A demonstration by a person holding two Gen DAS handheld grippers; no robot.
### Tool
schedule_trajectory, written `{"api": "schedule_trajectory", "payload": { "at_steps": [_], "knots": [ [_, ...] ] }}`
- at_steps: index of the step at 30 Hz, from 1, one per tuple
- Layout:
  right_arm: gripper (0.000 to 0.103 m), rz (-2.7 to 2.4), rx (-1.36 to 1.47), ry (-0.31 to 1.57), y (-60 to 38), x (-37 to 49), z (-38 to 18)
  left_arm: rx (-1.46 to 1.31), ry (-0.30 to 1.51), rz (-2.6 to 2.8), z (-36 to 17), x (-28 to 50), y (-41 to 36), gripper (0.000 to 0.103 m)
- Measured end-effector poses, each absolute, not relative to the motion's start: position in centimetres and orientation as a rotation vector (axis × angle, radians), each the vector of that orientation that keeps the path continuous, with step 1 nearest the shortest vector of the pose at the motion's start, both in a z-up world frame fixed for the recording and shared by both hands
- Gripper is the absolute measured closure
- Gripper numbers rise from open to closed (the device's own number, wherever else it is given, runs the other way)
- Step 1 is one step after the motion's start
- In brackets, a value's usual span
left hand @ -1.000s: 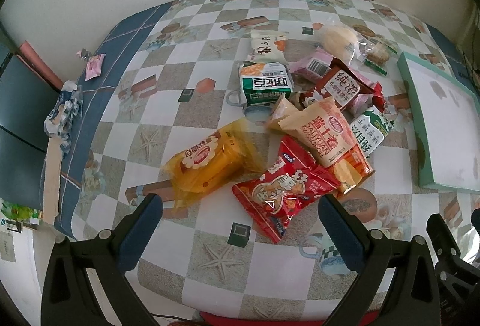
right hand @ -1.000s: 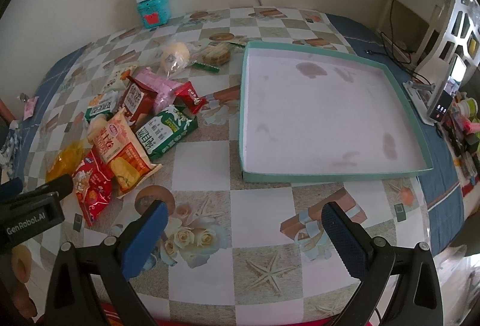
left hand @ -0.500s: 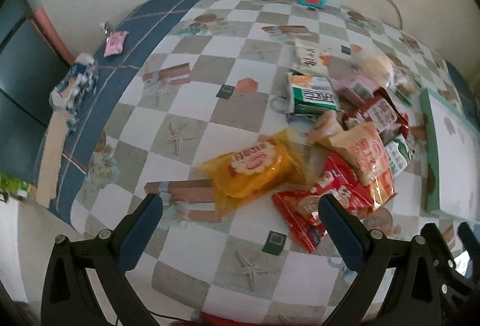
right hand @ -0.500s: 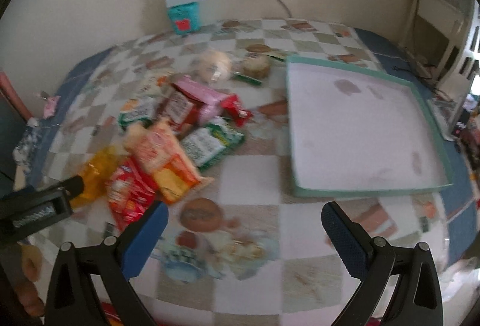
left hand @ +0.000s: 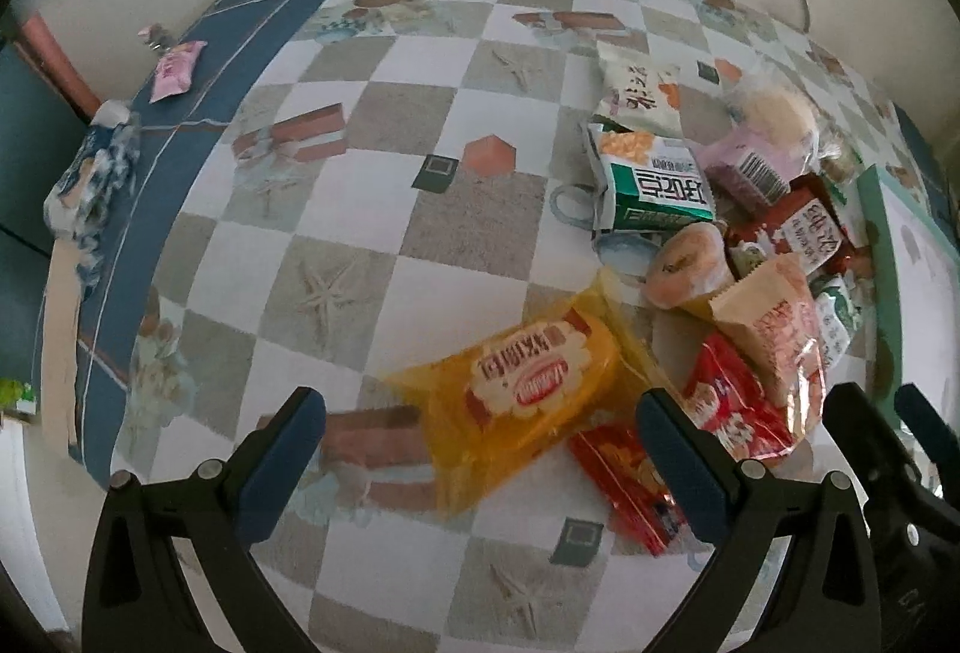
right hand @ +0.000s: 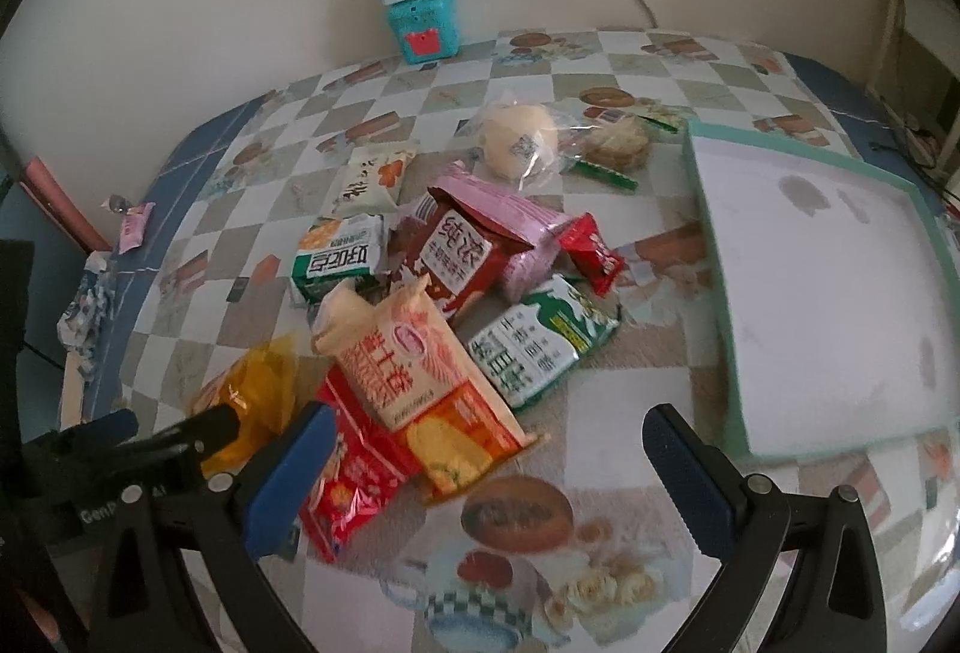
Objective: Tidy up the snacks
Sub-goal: 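Grasp the yellow bread bag with left tool while right tool grasps cream toast bag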
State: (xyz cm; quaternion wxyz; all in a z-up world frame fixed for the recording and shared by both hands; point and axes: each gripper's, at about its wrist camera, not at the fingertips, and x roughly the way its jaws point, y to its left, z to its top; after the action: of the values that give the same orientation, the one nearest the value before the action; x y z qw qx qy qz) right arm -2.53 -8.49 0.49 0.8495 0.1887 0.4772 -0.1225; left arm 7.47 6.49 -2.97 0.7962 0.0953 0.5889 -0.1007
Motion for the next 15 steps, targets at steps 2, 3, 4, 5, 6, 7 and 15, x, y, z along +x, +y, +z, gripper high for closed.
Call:
{"api": "schedule_trajectory", "payload": {
  "at_steps": [2,3,4,5,6,7,15],
  "knots": [
    [0.0,-0.247,0.397,1.016,-8.4,-1.9,0.1,0.224,1.267,-0.232,-3.4,7.8,6.1,0.001],
    [0.0,-0.245,0.388,1.024,-8.2,-1.5,-0.2,0.24,1.268,-0.228,-3.6,8.1,5.9,0.001],
    [0.002,-0.249,0.382,1.031,-8.1,-1.2,-0.5,0.251,1.272,-0.225,-3.9,8.3,5.8,0.001],
    [0.002,-0.251,0.381,1.041,-8.1,-1.0,-0.8,0.259,1.279,-0.224,-4.3,8.6,5.7,0.001],
    [0.002,-0.251,0.383,1.052,-8.2,-0.7,-1.1,0.261,1.284,-0.224,-4.6,8.8,5.7,0.001],
    [0.002,-0.25,0.386,1.062,-8.2,-0.5,-1.5,0.262,1.29,-0.224,-4.8,9.0,5.7,0.001],
    [0.008,-0.229,0.347,1.097,-7.7,0.6,-2.5,0.217,1.316,-0.234,-6.3,9.4,6.8,0.01]
  ]
}}
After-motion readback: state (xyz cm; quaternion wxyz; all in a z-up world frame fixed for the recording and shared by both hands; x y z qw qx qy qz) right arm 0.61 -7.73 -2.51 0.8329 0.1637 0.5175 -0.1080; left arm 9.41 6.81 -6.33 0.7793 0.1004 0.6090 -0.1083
